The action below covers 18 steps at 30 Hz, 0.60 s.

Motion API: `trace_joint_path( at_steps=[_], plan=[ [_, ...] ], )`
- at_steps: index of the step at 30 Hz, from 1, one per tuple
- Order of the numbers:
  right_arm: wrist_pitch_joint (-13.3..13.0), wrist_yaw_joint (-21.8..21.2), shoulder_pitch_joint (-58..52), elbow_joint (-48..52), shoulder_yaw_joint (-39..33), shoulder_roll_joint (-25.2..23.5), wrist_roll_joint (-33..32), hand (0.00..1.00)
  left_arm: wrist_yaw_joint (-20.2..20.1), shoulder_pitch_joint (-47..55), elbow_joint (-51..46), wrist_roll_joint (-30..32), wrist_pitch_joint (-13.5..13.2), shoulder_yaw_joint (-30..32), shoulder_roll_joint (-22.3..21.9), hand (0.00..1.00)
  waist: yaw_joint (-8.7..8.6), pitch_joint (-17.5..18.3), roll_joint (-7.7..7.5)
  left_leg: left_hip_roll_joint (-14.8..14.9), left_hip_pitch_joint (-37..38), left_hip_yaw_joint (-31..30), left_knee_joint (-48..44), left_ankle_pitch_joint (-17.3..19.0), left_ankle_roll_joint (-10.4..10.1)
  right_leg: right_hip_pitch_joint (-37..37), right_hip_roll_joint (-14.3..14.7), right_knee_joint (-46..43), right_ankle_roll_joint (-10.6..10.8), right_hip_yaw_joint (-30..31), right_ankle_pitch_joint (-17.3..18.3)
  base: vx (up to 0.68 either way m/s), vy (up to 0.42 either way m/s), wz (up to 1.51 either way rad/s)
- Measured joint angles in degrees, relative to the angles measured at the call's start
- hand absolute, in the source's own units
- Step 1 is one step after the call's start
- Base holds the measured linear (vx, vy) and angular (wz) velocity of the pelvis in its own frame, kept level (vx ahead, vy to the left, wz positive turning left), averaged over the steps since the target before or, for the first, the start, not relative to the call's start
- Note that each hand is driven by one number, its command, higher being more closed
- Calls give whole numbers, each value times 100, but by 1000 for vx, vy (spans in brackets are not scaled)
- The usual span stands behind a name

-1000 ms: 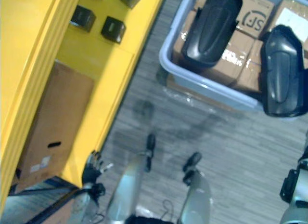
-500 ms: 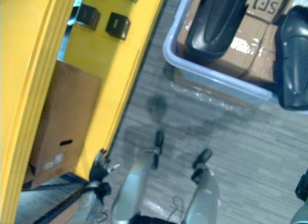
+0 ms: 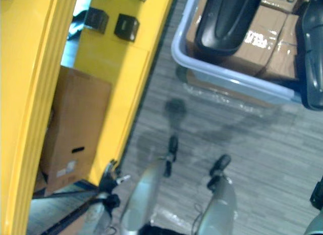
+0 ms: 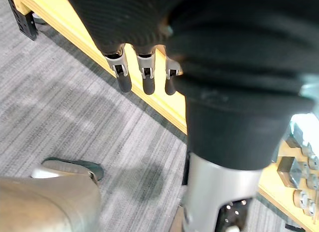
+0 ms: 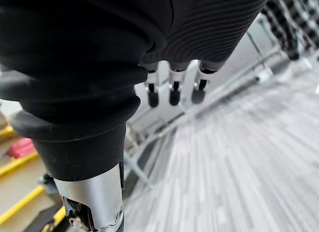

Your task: Walk over and take plastic housings, then place them on the shelf

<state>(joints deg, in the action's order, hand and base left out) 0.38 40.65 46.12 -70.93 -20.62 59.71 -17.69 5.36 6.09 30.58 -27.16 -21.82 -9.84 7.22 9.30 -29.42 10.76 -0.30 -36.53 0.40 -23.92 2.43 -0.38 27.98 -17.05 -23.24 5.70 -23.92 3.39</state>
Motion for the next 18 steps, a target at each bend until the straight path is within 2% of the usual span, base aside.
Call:
trace_joint_path(
  at_steps=[4, 11, 13, 18],
  plan=[
    [-254, -219, -146, -20, -186, -179, -483, 0, 2, -32, 36, 2, -100, -25, -110, 0, 9, 15, 22, -63, 0, -27, -27, 1, 0, -1, -63, -64, 16, -3, 25, 5, 38, 5],
    [-672, -590, -253, -39, -298, -592, -1050, 0, 23, -211, 222, 4, -118, -29, -112, 0, 84, 30, 45, -100, -11, -44, -61, 4, 1, -1, -107, -115, 21, -5, 35, -8, 28, 2],
    [-686, -709, -301, -14, -304, -688, -1143, 0, 37, -223, 222, 4, -118, -29, -115, 0, 84, 30, 45, -104, -12, -44, -63, 4, 1, -1, -111, -115, 25, -5, 33, 0, 0, 0],
    [-1196, -1089, -588, 186, -337, -1063, -1357, 0, 71, -290, 229, 19, -118, -38, -167, 0, 79, 30, 44, -116, -13, -44, -72, 4, 1, 5, -128, -143, 25, -3, 36, 0, 0, 0]
  ],
)
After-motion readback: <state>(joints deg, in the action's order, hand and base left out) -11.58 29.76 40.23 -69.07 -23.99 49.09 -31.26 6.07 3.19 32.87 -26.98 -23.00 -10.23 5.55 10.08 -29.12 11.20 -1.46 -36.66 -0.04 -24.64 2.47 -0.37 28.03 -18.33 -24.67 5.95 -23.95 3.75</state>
